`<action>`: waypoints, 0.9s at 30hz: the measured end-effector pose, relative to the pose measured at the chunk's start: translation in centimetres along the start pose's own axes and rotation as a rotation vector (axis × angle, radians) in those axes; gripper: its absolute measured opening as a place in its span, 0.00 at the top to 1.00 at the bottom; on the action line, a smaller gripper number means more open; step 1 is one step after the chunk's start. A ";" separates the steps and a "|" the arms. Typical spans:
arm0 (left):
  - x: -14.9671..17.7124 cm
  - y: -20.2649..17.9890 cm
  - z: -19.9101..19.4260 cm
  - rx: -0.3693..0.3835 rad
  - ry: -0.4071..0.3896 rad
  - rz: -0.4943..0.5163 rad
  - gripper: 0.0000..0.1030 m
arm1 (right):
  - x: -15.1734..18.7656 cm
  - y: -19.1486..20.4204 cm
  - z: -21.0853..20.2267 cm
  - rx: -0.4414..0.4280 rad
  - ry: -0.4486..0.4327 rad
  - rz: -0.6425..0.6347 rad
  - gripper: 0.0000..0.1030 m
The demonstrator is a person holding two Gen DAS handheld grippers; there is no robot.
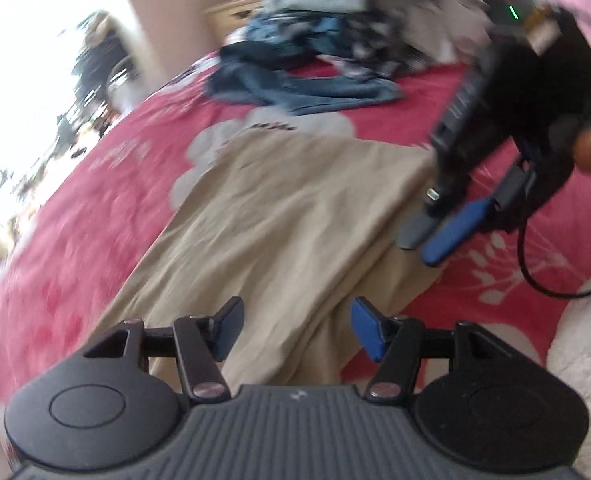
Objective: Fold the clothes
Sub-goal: 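Grasp the beige garment corner with the right gripper and lift it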
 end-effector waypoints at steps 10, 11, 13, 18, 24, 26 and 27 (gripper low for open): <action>0.7 -1.8 3.3 0.099 0.008 0.072 0.41 | -0.2 -2.6 0.1 0.034 -0.100 0.187 0.58; 0.7 -1.8 3.4 0.102 0.009 0.068 0.40 | -0.2 -2.7 0.3 0.040 -0.106 0.190 0.58; 0.8 -1.7 3.5 0.107 0.007 0.061 0.40 | -0.2 -2.5 0.7 0.041 -0.119 0.198 0.57; 0.6 -1.1 3.7 0.111 -0.004 0.038 0.41 | 0.3 -1.7 0.1 0.024 -0.197 0.175 0.84; -0.1 -0.5 4.0 0.111 -0.023 -0.001 0.41 | 0.4 -2.3 0.3 -0.086 -0.231 0.233 0.91; -0.5 0.0 3.9 0.110 -0.036 -0.035 0.43 | 0.3 -2.5 -0.1 -0.135 -0.237 0.251 0.91; -0.7 0.4 3.8 0.111 -0.041 -0.060 0.44 | 0.3 -2.5 -0.1 -0.169 -0.236 0.267 0.92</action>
Point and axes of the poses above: each gripper's, at about its wrist camera, not at the fingertips, and z roughly the way its jaws point, y to its left, x to its underside, the point moved 2 cm from there along z, roughly the way its jaws point, and after that the axes turned 13 degrees about -y, right-handed, at the moved point
